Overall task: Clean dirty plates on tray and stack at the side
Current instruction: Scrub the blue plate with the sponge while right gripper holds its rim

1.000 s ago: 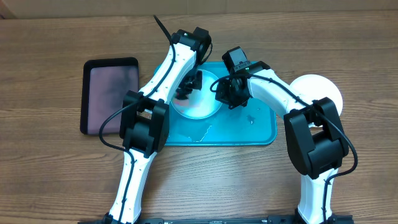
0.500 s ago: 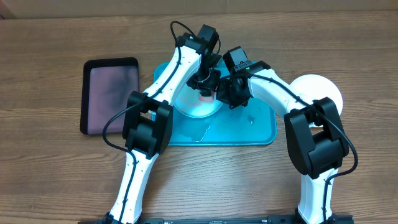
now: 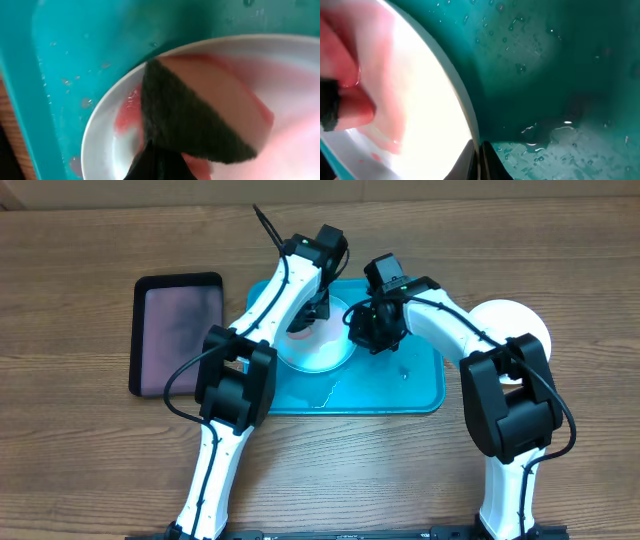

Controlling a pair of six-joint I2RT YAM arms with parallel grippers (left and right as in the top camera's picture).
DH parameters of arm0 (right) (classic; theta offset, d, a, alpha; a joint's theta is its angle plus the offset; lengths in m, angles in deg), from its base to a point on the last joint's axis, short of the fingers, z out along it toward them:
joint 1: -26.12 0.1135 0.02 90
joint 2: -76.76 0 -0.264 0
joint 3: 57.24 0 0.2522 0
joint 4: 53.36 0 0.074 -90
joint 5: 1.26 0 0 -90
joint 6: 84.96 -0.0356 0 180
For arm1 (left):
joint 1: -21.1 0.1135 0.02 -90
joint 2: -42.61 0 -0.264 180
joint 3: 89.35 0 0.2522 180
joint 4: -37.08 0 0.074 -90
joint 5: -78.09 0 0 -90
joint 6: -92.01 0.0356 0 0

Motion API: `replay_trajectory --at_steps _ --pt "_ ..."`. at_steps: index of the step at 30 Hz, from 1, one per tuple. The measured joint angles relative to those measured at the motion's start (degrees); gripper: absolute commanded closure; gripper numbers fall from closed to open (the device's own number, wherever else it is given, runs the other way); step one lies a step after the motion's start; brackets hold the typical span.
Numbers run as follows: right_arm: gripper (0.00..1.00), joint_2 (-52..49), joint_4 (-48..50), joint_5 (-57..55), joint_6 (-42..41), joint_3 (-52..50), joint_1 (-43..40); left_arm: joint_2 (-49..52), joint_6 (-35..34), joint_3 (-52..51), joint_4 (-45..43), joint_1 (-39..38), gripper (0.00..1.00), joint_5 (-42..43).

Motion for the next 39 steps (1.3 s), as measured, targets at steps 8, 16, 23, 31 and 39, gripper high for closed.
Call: replay_trajectory --at_steps 8,16,23,31,39 --pt "0.96 -0.1 -0.5 1.4 2.3 -0.1 -1.1 -0.6 20.9 -1.6 3.2 1.9 0.96 16.9" --pt "0.96 -0.1 -0.4 1.6 3.0 -0.2 -1.2 -0.6 30.2 -2.9 0.8 -0.9 0.96 28.9" --pt "0.96 -0.3 1.1 1.5 2.5 -0.2 -1.4 -1.2 10.7 -2.8 -4.5 -3.5 0.96 14.1" --pt "0.96 -0.4 0.9 2.8 2.1 -0.2 -0.7 -1.0 -10.6 -2.6 4.8 -0.6 0.96 -2.7" --pt "0.96 -0.4 0.0 2.7 2.3 -0.2 -0.9 -0.9 3.7 -2.7 6.7 2.1 0.96 10.6"
